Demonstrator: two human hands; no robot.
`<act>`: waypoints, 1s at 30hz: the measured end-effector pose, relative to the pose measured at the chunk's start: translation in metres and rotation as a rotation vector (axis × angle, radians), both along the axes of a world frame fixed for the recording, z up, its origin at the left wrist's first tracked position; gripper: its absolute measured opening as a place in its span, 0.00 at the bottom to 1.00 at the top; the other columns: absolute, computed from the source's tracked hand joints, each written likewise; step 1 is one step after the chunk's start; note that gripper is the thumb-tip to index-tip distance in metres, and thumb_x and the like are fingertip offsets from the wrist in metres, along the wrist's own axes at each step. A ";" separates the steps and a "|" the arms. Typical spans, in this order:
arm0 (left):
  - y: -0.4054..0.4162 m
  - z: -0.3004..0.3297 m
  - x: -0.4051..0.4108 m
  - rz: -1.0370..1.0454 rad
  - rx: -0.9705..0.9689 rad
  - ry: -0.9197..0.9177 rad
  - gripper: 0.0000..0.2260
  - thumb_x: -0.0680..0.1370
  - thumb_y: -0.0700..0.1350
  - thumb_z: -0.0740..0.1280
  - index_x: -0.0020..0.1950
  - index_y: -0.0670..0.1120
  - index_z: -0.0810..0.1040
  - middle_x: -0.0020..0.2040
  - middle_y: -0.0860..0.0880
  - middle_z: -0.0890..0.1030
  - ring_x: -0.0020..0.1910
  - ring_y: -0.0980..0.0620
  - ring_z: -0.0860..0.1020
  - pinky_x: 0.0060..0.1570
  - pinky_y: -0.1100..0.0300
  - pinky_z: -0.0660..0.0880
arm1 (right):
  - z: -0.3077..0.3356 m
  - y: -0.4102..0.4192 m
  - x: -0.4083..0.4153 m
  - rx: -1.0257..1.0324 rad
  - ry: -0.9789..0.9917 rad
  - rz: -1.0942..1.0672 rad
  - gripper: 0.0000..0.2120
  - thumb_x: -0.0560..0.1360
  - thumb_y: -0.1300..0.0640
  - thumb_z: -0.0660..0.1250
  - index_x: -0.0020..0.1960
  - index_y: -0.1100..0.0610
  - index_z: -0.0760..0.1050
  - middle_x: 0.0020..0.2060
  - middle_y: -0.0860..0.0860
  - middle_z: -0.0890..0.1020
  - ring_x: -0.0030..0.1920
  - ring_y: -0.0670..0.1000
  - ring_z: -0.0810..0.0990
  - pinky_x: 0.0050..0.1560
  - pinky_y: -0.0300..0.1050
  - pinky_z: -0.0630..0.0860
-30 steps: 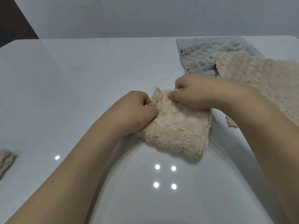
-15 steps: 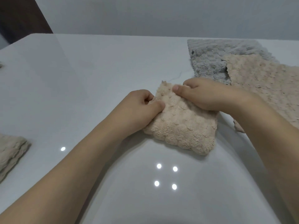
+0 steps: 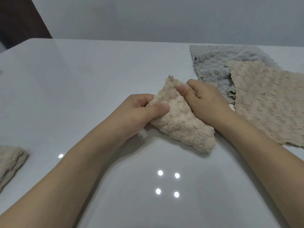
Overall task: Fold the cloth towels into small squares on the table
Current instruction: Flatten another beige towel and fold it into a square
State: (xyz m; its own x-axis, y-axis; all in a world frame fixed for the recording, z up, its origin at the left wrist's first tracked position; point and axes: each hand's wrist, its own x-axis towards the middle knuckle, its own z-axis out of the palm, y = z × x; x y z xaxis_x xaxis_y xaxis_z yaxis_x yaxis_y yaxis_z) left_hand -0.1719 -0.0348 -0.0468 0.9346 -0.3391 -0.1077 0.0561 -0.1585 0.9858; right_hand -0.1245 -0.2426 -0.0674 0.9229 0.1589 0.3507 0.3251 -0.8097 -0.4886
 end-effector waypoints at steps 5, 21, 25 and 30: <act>-0.003 0.001 0.001 0.064 -0.025 -0.005 0.08 0.78 0.44 0.69 0.46 0.40 0.82 0.40 0.44 0.83 0.39 0.47 0.81 0.43 0.55 0.76 | -0.006 0.000 0.004 -0.052 -0.021 -0.029 0.23 0.80 0.40 0.55 0.34 0.54 0.61 0.29 0.49 0.69 0.36 0.58 0.71 0.34 0.50 0.64; 0.001 0.003 0.011 0.198 -0.074 0.075 0.03 0.74 0.42 0.71 0.43 0.42 0.81 0.37 0.42 0.81 0.36 0.45 0.79 0.43 0.52 0.74 | -0.007 0.004 0.011 -0.153 -0.013 -0.143 0.23 0.82 0.42 0.51 0.31 0.51 0.61 0.32 0.53 0.73 0.38 0.58 0.72 0.37 0.50 0.68; 0.000 0.003 0.008 0.113 0.182 0.114 0.13 0.74 0.53 0.73 0.36 0.46 0.76 0.27 0.51 0.76 0.22 0.54 0.70 0.26 0.64 0.65 | -0.009 0.003 0.012 -0.146 -0.022 -0.144 0.23 0.82 0.41 0.50 0.32 0.51 0.60 0.32 0.52 0.72 0.38 0.58 0.72 0.36 0.49 0.65; 0.005 -0.002 0.015 0.250 0.344 0.113 0.23 0.62 0.67 0.73 0.34 0.47 0.76 0.34 0.46 0.79 0.36 0.45 0.76 0.42 0.54 0.68 | -0.008 0.003 0.013 -0.178 -0.019 -0.156 0.23 0.82 0.42 0.50 0.32 0.51 0.59 0.30 0.49 0.68 0.37 0.57 0.70 0.36 0.48 0.63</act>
